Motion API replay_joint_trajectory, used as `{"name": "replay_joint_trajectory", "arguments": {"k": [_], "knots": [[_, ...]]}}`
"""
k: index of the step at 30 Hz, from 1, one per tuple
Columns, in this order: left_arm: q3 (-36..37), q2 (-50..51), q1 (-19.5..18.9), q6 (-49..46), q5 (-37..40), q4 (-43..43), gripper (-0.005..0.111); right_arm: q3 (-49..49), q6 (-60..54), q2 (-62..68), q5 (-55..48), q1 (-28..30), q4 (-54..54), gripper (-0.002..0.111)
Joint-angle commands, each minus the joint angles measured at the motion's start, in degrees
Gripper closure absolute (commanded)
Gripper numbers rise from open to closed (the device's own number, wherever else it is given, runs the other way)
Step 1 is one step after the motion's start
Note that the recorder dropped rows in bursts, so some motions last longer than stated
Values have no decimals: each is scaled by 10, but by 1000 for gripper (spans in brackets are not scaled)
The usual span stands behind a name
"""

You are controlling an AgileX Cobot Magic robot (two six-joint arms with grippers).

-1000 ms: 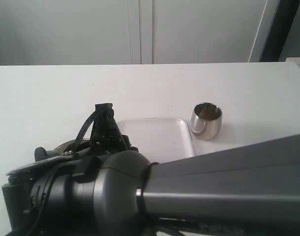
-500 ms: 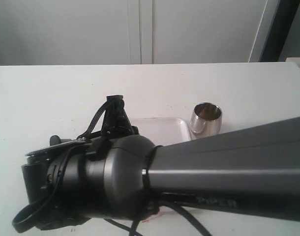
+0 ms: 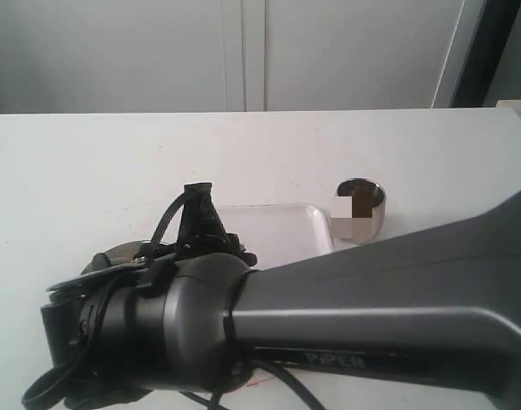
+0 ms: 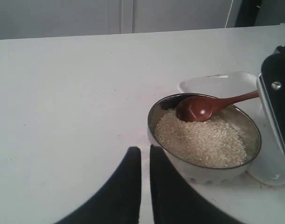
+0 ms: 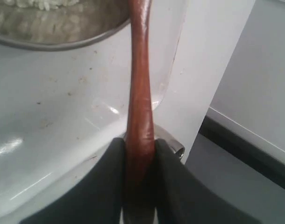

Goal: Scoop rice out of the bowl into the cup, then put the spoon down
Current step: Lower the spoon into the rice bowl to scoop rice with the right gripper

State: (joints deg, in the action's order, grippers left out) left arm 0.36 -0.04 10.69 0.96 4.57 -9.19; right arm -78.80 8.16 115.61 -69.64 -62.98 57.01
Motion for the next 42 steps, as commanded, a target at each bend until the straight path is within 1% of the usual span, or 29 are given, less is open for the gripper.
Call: {"name": "replay_joint_trajectory", "arguments": {"k": [1,4,8,16,25,31,35,37,38,42], "knots": [[-4,0,1,1,-2,-6,92,2,-21,0,-3,2,-25,108],[-4,0,1,1,-2,-6,92,1,-31,0,-3,2,-49,108],[-4,0,1,1,-2,-6,92,-1,-35,-1,-3,2,-54,108],[-4,0,1,1,-2,-6,92,-38,-53,-2,-3,2,-96,108],[-4,0,1,1,-2,-6,92,-97,-92,-5,-3,6,-197,108],[-4,0,1,1,-2,-6,92,-104,-110,-27,-3,47,-323,108],[-4,0,1,1,-2,-6,92,-104,-116,-56,-3,82,-379,108],[-4,0,1,1,-2,-6,92,-104,-140,-76,-3,97,-415,108],[-4,0,1,1,-2,-6,92,-104,-161,-88,-3,109,-449,108],[-4,0,1,1,-2,-6,92,-102,-174,-111,-3,124,-466,108]]}}
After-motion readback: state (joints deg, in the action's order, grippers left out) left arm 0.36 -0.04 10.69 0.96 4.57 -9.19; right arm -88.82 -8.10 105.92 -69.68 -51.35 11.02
